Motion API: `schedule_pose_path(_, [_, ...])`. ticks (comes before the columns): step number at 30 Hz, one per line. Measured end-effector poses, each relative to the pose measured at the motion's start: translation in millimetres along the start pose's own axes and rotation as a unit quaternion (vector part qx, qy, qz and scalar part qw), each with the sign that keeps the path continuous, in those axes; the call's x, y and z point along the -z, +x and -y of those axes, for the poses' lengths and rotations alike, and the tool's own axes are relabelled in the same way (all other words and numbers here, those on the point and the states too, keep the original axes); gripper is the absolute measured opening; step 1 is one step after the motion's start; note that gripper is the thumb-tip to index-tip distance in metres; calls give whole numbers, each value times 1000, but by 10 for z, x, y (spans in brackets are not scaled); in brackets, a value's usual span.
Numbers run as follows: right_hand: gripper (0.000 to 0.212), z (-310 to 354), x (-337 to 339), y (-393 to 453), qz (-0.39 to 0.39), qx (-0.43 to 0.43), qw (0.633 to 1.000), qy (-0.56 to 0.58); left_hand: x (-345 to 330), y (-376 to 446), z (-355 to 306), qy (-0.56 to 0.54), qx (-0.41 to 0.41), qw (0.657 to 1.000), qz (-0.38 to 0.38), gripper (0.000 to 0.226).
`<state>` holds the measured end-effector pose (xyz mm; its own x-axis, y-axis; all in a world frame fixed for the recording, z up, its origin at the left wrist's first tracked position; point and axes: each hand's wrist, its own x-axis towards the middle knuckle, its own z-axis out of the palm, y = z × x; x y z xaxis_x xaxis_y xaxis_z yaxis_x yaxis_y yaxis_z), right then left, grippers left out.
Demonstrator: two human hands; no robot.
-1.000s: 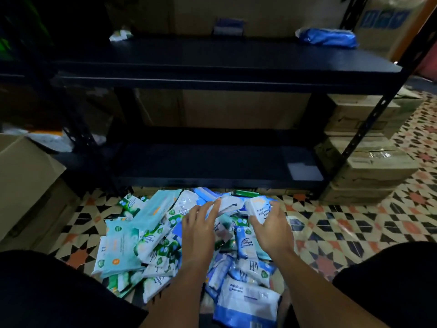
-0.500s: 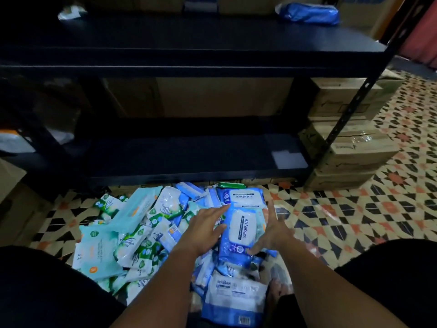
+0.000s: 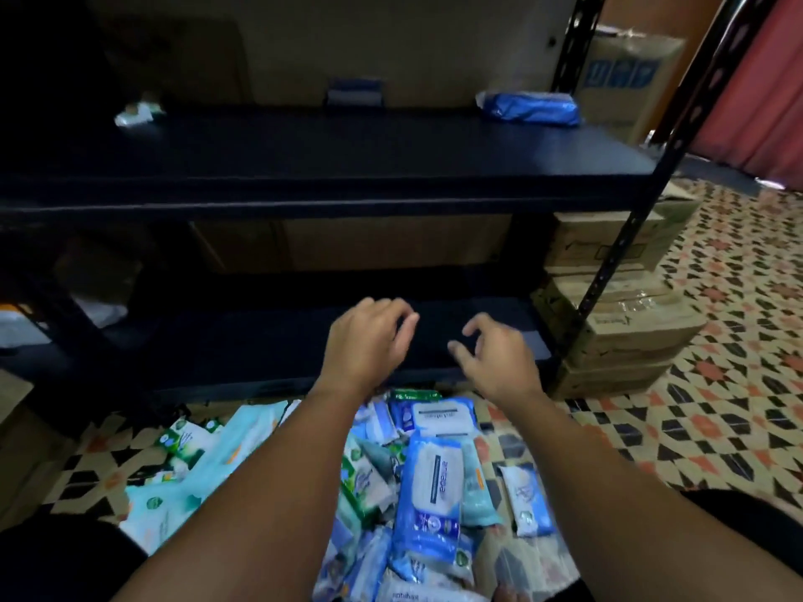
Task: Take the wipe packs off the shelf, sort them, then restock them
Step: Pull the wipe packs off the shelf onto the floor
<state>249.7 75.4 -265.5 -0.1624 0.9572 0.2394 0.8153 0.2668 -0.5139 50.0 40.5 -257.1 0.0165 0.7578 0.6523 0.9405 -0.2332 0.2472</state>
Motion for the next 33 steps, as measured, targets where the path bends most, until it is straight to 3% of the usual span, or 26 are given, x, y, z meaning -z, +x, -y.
schedule_pose_path(4, [27, 452, 553, 552, -224, 127, 966, -25, 457, 909, -103, 4, -74, 992, -106, 16])
schedule_pose_path(6, [28, 660, 849, 852, -287, 159, 944, -32, 677, 1326, -108, 5, -81, 988, -132, 16])
schedule_pose_path(8, [27, 800, 1084, 1179, -315, 170, 933, -36, 828, 1723, -42, 21, -62, 992, -111, 18])
schedule_pose_path(11, [28, 879, 1273, 1700, -294, 148, 942, -64, 908, 2224, 186, 52, -2, 997, -50, 17])
schedule_pose_path(15, [60, 835, 1279, 2305, -173, 5, 973, -153, 717, 2624, 665, 138, 78, 987, 27, 32])
schedule_pose_path(20, [78, 672, 1078, 3013, -129, -46, 984, -113, 402, 3005, 1202, 178, 150, 967, 103, 47])
schedule_pose_path(33, [83, 430, 900, 4137, -58, -109, 982, -144, -310, 3858, 1857, 215, 95, 965, 118, 69])
